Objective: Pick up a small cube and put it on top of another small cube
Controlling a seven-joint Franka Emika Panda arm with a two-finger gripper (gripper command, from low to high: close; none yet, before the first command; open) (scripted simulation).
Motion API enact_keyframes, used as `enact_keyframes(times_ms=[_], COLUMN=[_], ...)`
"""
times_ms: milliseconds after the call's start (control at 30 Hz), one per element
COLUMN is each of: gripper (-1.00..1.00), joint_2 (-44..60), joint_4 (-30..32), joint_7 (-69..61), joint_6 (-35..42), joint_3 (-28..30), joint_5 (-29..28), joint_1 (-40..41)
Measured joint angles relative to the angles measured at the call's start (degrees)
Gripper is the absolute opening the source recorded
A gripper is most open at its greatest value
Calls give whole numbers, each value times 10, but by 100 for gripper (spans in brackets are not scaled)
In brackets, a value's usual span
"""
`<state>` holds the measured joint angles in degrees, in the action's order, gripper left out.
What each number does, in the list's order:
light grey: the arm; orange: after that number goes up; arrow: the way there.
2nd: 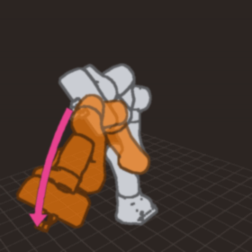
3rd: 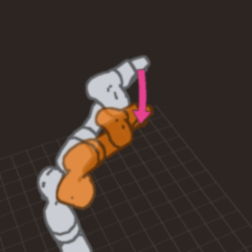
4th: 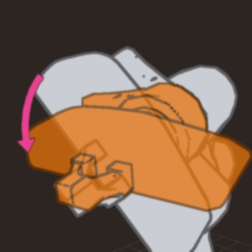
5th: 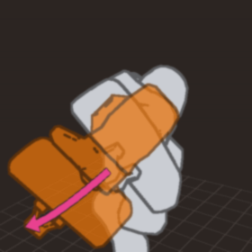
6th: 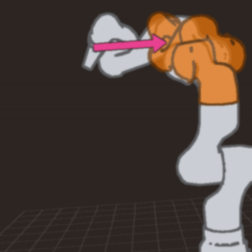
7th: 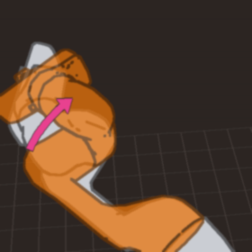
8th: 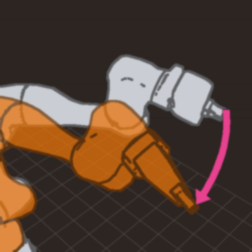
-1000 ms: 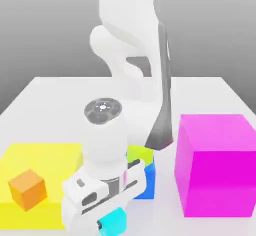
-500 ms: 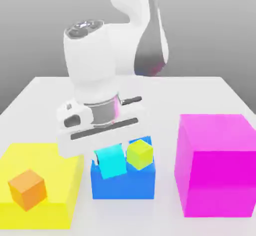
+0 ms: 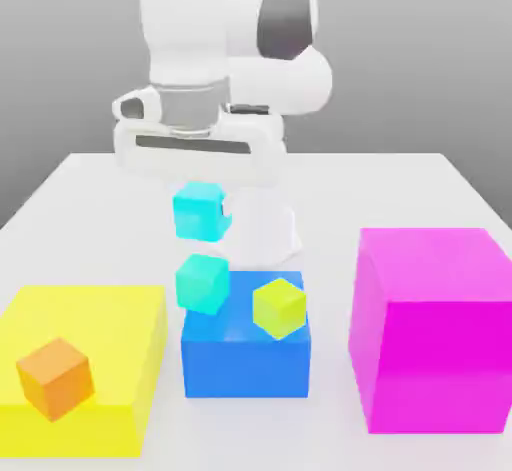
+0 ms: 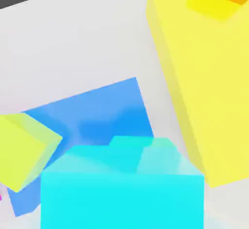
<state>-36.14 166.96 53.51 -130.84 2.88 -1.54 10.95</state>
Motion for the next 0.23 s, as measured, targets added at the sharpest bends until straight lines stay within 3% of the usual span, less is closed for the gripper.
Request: enact_keyframes(times_ms=[100, 133, 233], gripper=[-100, 100, 100], joint_2=[44, 60, 60], joint_4=[24, 32, 32], joint_7=[3, 3, 3], joint_6=[-68, -92, -92], joint_3=[-3, -4, -4], joint_5=[-1, -1, -1], joint_1=[5, 6, 6])
